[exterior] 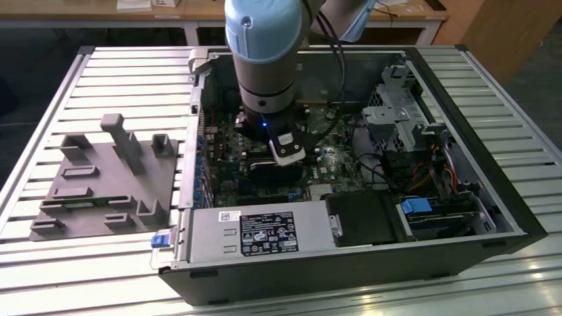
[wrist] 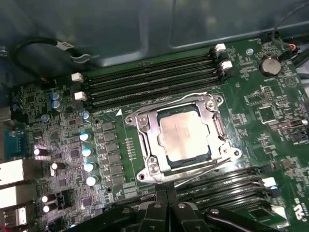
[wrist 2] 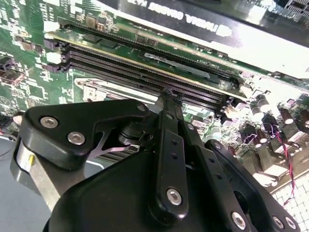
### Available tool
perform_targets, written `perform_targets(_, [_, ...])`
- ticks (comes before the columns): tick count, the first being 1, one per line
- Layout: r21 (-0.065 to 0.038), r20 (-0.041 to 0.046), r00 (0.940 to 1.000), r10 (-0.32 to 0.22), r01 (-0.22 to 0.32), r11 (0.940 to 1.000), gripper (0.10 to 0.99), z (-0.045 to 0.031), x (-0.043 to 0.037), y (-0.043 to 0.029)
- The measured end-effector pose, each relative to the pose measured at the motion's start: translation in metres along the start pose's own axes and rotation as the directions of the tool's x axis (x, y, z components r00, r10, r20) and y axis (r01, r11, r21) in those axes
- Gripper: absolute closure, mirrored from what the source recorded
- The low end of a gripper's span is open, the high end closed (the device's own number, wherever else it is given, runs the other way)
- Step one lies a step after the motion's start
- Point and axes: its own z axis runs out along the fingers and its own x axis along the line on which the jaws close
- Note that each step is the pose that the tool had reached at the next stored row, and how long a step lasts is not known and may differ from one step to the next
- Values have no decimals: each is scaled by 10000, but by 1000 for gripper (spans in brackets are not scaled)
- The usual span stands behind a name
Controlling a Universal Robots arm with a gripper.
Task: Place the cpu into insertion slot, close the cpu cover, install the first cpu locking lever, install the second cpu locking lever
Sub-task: 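Install the second cpu locking lever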
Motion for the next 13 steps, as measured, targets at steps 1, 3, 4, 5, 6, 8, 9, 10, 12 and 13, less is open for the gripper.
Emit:
perform_targets(1, [-52,-13,10000,4,-4,10000,984,7,8,-7])
perform_targets(3, [-185,-47,10000,11,-12,9998,984,16,19,-24])
perform_targets(4, [-255,-65,10000,18,-20,9997,984,18,24,-32])
perform_targets(5, [-329,-83,10000,24,-26,9995,984,20,28,-39])
perform_targets(6, [-405,-102,9999,30,-34,9992,984,24,32,-46])
perform_targets(8, [-537,-137,9999,39,-46,9985,984,31,35,-56])
perform_targets(9, [-596,-151,9999,42,-51,9982,984,36,35,-63])
perform_targets(10, [-652,-165,9999,47,-58,9979,984,41,35,-70])
perform_targets(12, [-737,-187,9998,53,-66,9973,984,52,33,-84])
perform_targets(13, [-774,-196,9998,55,-70,9970,984,59,33,-90])
